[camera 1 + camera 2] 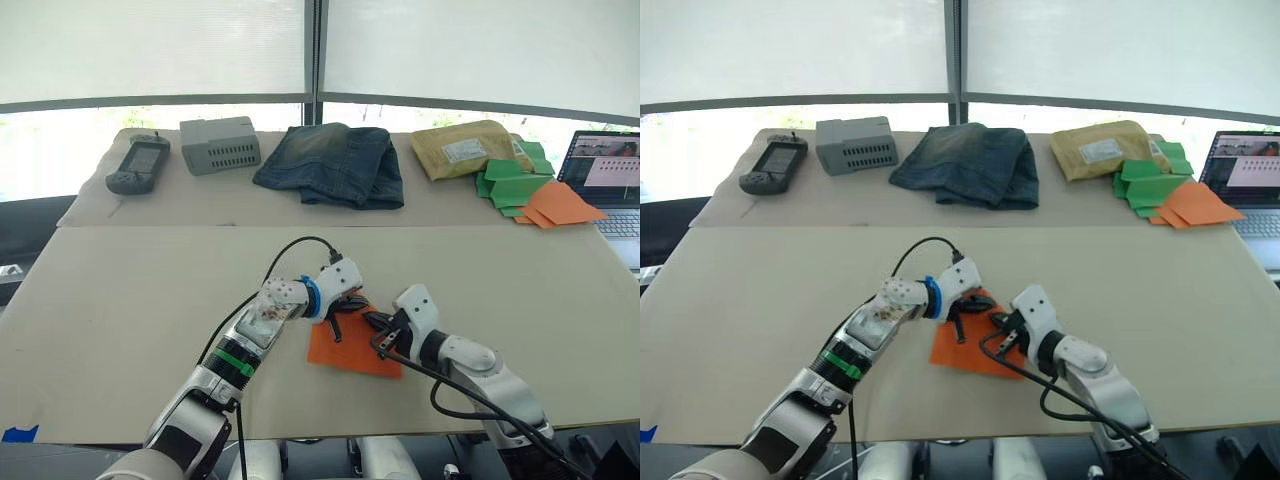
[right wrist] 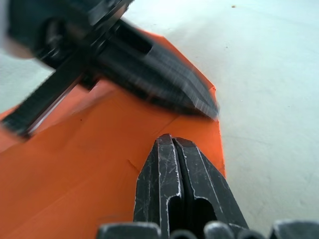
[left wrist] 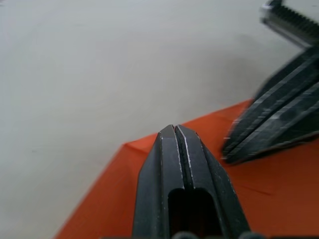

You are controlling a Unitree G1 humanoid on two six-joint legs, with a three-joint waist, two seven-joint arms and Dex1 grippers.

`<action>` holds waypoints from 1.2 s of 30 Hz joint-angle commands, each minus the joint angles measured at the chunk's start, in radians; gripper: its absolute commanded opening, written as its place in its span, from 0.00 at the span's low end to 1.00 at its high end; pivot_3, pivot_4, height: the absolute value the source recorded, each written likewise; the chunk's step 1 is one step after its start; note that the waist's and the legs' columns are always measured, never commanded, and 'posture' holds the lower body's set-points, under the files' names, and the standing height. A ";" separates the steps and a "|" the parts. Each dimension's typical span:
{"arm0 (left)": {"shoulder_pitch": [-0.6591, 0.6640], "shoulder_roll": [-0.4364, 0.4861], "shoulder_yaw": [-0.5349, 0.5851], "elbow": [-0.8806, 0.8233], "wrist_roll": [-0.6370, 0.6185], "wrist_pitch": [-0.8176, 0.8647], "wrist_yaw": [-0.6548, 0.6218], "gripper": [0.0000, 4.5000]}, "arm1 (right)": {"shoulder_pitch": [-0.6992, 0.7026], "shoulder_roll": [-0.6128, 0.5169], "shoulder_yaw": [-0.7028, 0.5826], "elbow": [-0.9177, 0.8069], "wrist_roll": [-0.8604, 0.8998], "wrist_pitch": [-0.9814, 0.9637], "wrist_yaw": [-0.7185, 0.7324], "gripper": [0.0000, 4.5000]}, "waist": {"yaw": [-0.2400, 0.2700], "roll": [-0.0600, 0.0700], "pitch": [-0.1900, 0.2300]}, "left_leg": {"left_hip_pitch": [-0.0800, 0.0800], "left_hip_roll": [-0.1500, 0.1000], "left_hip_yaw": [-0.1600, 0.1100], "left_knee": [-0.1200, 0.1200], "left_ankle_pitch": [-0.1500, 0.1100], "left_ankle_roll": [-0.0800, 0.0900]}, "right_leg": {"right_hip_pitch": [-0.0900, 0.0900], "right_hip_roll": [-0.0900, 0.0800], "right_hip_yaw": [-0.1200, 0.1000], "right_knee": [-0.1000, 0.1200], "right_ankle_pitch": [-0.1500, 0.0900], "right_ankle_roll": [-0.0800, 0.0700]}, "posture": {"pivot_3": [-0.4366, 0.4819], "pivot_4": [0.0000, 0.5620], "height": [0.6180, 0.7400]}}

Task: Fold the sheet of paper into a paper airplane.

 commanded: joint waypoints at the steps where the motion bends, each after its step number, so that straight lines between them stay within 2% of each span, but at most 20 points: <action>1: -0.026 0.021 0.067 0.062 0.018 -0.025 0.083 0.00 | 0.028 -0.001 -0.004 0.060 -0.014 0.059 -0.023 0.01 | -0.001 0.000 0.000 | 0.000 0.000 0.000 0.000 0.000 0.000 | 0.000 0.000 0.000 0.000 0.000 0.001 | 0.48 0.27 0.85; 6: 0.002 0.074 0.104 0.049 0.005 -0.024 0.064 0.00 | 0.024 0.006 0.004 0.067 -0.016 0.062 -0.023 0.01 | -0.002 0.000 0.000 | -0.001 0.000 0.000 0.000 0.000 0.000 | 0.000 0.000 0.000 0.000 0.004 0.006 | 0.48 0.27 0.85; 10: 0.019 0.071 0.167 -0.002 -0.056 0.016 0.059 0.00 | 0.014 0.005 0.007 0.070 -0.015 0.057 -0.014 0.01 | -0.002 0.000 0.000 | -0.001 0.000 0.000 -0.001 0.000 0.000 | -0.001 0.000 0.000 0.000 0.003 0.005 | 0.48 0.27 0.85; 15: 0.067 0.071 0.318 -0.143 -0.235 0.235 0.046 0.00 | 0.010 -0.010 0.027 0.068 -0.021 0.055 0.005 0.01 | -0.003 0.000 0.000 | -0.002 0.001 0.000 -0.001 0.000 0.000 | -0.002 0.000 0.000 0.000 0.003 0.005 | 0.48 0.27 0.85; 21: 0.152 0.141 0.383 -0.333 -0.368 0.475 0.031 0.00 | 0.005 -0.007 0.059 0.073 -0.038 0.052 0.004 0.01 | -0.006 0.000 0.000 | -0.001 0.001 -0.001 -0.003 0.000 0.000 | -0.002 0.000 0.000 0.000 0.003 0.004 | 0.48 0.27 0.85; 24: 0.166 0.134 0.425 -0.396 -0.445 0.585 0.054 0.18 | 0.002 -0.003 0.067 0.075 -0.043 0.051 0.003 0.00 | -0.003 -0.001 0.000 | -0.001 0.001 -0.001 -0.002 0.000 0.000 | -0.002 0.000 -0.001 0.000 0.002 0.003 | 0.48 0.27 0.85; 29: 0.170 0.132 0.414 -0.470 -0.513 0.712 0.082 0.56 | -0.004 0.000 0.074 0.080 -0.052 0.049 0.010 0.00 | -0.006 -0.001 0.001 | 0.000 0.001 -0.001 -0.002 0.000 0.000 | -0.002 0.000 0.000 0.000 0.000 -0.001 | 0.48 0.27 0.85; 36: 0.168 0.120 0.357 -0.477 -0.545 0.747 0.094 0.56 | -0.006 0.002 0.078 0.084 -0.060 0.046 0.007 0.00 | -0.007 -0.001 0.001 | 0.000 0.002 -0.001 -0.003 0.000 0.000 | -0.002 0.001 0.000 0.000 -0.001 -0.002 | 0.48 0.27 0.85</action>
